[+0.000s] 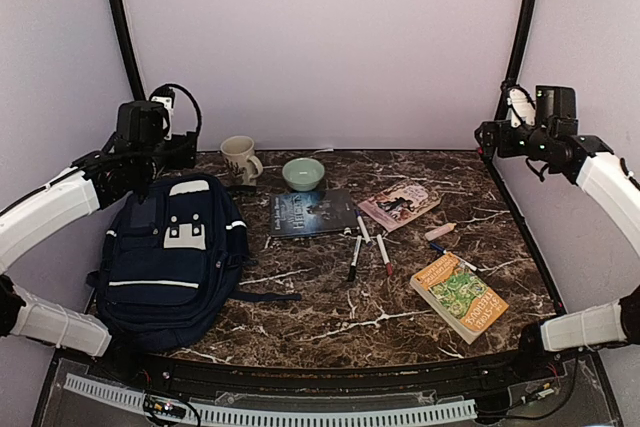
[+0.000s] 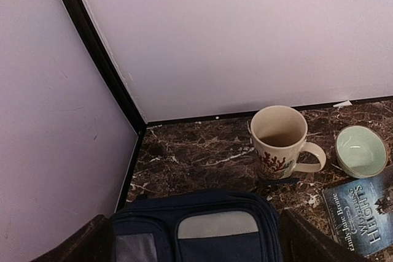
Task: Pack the student bag
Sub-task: Move the student bag to the center of the board.
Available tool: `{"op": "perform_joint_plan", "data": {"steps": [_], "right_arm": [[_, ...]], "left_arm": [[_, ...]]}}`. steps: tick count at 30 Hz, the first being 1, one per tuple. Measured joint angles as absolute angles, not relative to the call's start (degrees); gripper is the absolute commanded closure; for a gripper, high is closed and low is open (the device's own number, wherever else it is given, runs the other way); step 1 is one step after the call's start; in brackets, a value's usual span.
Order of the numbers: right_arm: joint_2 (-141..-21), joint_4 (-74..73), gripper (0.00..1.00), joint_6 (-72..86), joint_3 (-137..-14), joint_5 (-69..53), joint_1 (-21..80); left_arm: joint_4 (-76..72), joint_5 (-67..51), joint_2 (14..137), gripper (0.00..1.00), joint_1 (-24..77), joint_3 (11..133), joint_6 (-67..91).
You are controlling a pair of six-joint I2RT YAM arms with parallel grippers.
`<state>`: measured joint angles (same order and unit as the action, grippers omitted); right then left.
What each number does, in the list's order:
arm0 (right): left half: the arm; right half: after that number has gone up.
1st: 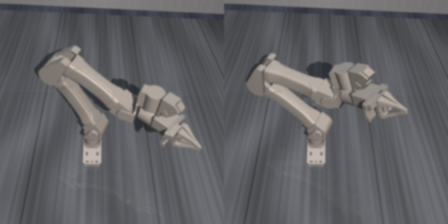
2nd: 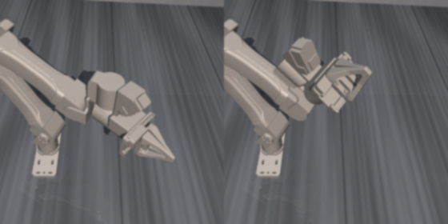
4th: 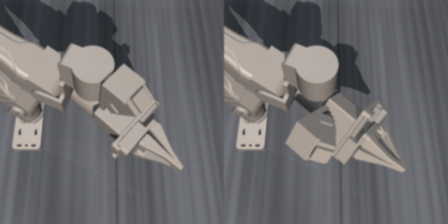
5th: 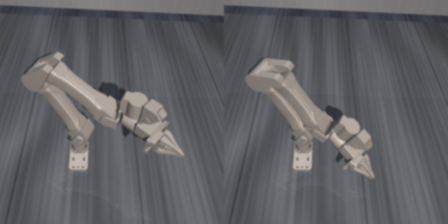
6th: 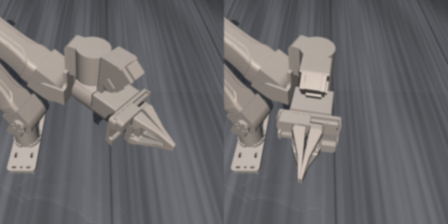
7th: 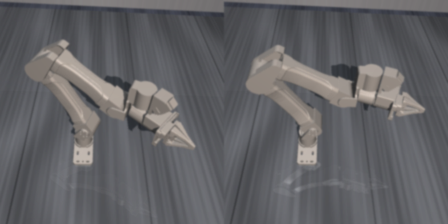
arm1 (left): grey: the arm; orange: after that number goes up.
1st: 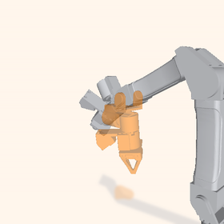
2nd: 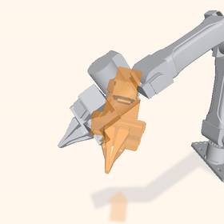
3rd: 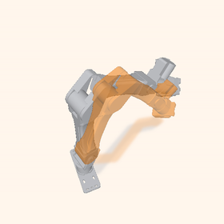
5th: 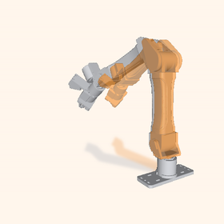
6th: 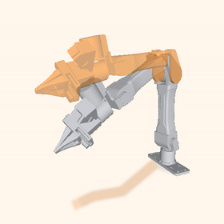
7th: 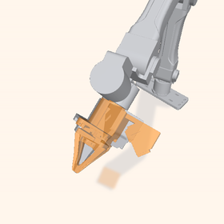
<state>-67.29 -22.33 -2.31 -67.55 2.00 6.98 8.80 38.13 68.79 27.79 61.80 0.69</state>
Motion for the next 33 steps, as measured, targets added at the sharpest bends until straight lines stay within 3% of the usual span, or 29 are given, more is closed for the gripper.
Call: {"op": "perform_joint_plan", "data": {"steps": [9,17,24,33], "right_arm": [[-68.7,-21.9,0.02,-3.7,-60.9,-8.4,4.2],[-72.9,-20.8,0.10,-9.3,-58.1,-15.9,13.1],[-79.5,-18.9,0.19,-14.3,-56.4,-22.3,25.5],[-80.5,-17.6,0.20,-20.4,-50.1,-27.2,32.5]], "left_arm": [[15.8,22.0,68.9,0.24,21.5,60.3,2.2],[27.9,13.2,71.3,0.46,27.0,61.0,5.4],[38.6,10.6,74.8,0.44,36.0,61.5,10.8],[53.5,9.5,78.0,0.42,47.9,61.7,20.4]]}}
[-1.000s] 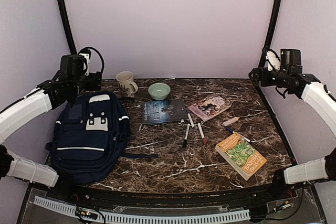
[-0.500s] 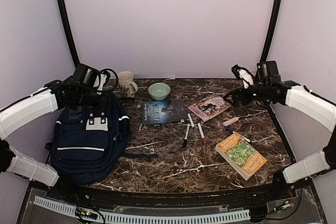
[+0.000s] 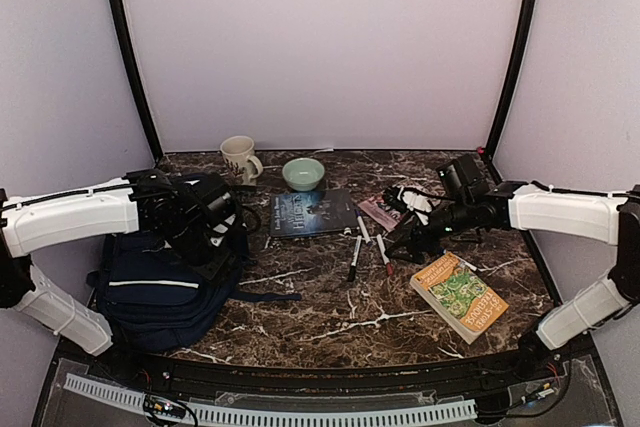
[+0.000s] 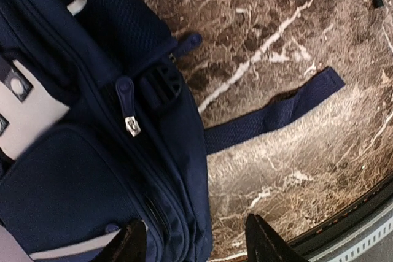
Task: Pack the student bag
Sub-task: Move the student bag to the center of the board.
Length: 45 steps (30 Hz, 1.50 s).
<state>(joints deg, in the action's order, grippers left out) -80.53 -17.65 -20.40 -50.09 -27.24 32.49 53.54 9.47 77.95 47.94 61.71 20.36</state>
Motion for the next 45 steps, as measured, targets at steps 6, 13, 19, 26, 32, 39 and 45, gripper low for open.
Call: {"op": "perform_joint_plan", "data": {"steps": [6,13,19,26,32,39,45], "right_arm": [[-79.3,-16.7,0.21,-22.7,-49.5,-27.9,32.6],[-78.7,-16.3,0.20,-24.2,-49.5,-29.0,32.6],[-78.3,-16.3,0.20,-24.9,-49.3,-29.5,32.6],[-78.1,-16.3,0.21,-25.0,-49.2,-29.6,32.6],[-78.1,-16.3,0.21,-25.1,-49.2,-29.5,32.6],[-78.1,-16.3,0.21,-24.9,-49.2,-29.7,32.6],[-78.1,-16.6,0.22,-24.5,-49.3,-29.8,32.6]], "left_arm": [[63.8,11.6,78.9,0.39,52.5,61.6,29.7],[69.4,15.1,83.5,0.40,53.5,58.5,35.2],[69.9,20.2,91.9,0.62,53.5,58.0,36.8],[69.4,20.7,97.3,0.98,53.8,60.2,35.9],[69.8,20.2,97.3,1.00,53.7,66.0,34.7],[66.0,16.3,97.3,0.99,53.6,72.5,33.4],[61.3,10.9,97.6,0.54,53.6,73.1,29.9]]}}
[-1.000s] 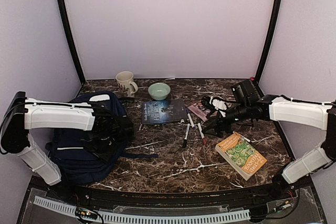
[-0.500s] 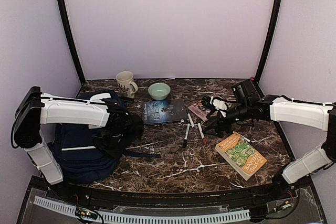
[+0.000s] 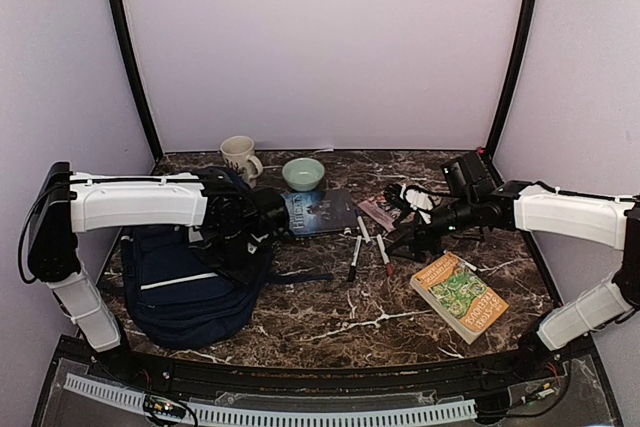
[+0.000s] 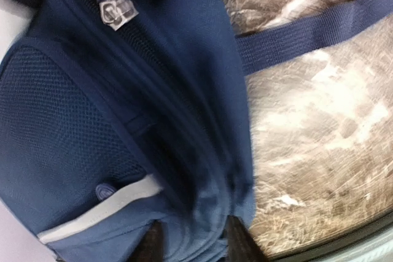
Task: Pack the student bag
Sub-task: Move the student bag to the center of the board, then move the book to the center of the board.
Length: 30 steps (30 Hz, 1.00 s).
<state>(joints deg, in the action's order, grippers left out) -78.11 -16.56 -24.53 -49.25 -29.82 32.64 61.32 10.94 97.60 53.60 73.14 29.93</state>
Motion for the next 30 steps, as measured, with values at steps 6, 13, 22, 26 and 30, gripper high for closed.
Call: {"op": "perform_joint_plan", "data": {"steps": [6,13,22,26,30], "right_arm": [[-76.1,-21.6,0.21,-25.0,-51.4,-29.4,32.6],[-67.1,-25.8,0.22,-26.2,-51.5,-27.0,32.6],[-64.4,-30.8,0.19,-27.7,-43.1,-20.3,32.5],[-63.1,-34.7,0.18,-29.6,-44.8,-15.5,29.5],[-63.0,-38.7,0.18,-32.9,-47.3,-13.0,23.3]], "left_arm": [[60.1,6.1,94.6,0.51,54.4,74.6,25.9],[63.4,3.2,90.8,0.49,54.6,76.0,23.9],[62.0,5.3,88.9,0.50,56.9,68.3,24.7],[53.7,4.5,84.1,0.50,62.6,66.7,24.6],[45.4,4.8,85.1,0.48,66.5,68.7,24.6]]}}
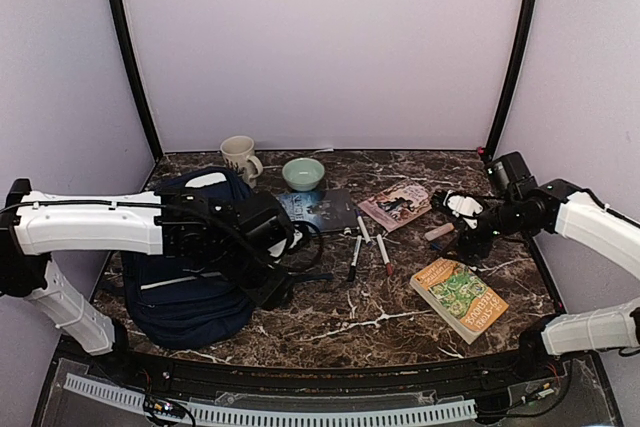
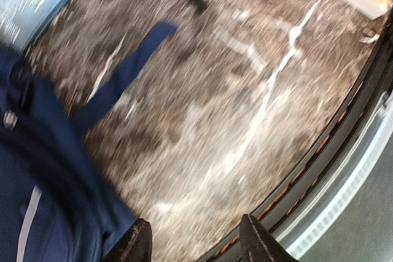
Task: Pack the student bag
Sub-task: Move the book to the center of the board.
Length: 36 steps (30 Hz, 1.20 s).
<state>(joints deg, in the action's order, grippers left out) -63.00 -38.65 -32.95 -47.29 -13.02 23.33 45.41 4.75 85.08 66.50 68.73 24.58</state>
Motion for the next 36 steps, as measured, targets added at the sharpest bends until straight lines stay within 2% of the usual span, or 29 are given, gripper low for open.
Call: {"op": "perform_joint_plan", "data": {"steps": [9,15,22,26,31,36], "right_arm": [[-65.0,-48.2,0.16,-43.4,-46.6,-9.1,9.1],[-67.8,-51.6,0.16,-50.8,-41.8,-5.6,8.6],[-77.1,-53.9,0.24,-54.5,-41.3,-3.0,8.7],[-81.6,-55.9,0.32,-54.3,-44.1,-3.0,12.3],[-88.9,-58.1,0.43,-52.1,-49.8,-1.6,22.7],[-95.8,-61.0,0.48,-50.2,-55.9,-0.4,33.4]], "left_arm": [[24.0,3.4,102.5,0.48,68.8,74.7,24.8],[19.9,1.1,111.0,0.48,68.8,79.7,24.8],[19.0,0.7,111.4,0.48,68.8,79.8,25.0],[18.5,1.0,109.3,0.48,68.8,76.1,25.5],[18.3,2.2,105.7,0.48,68.8,71.7,26.4],[17.2,4.2,101.5,0.48,68.8,66.9,28.2]]}}
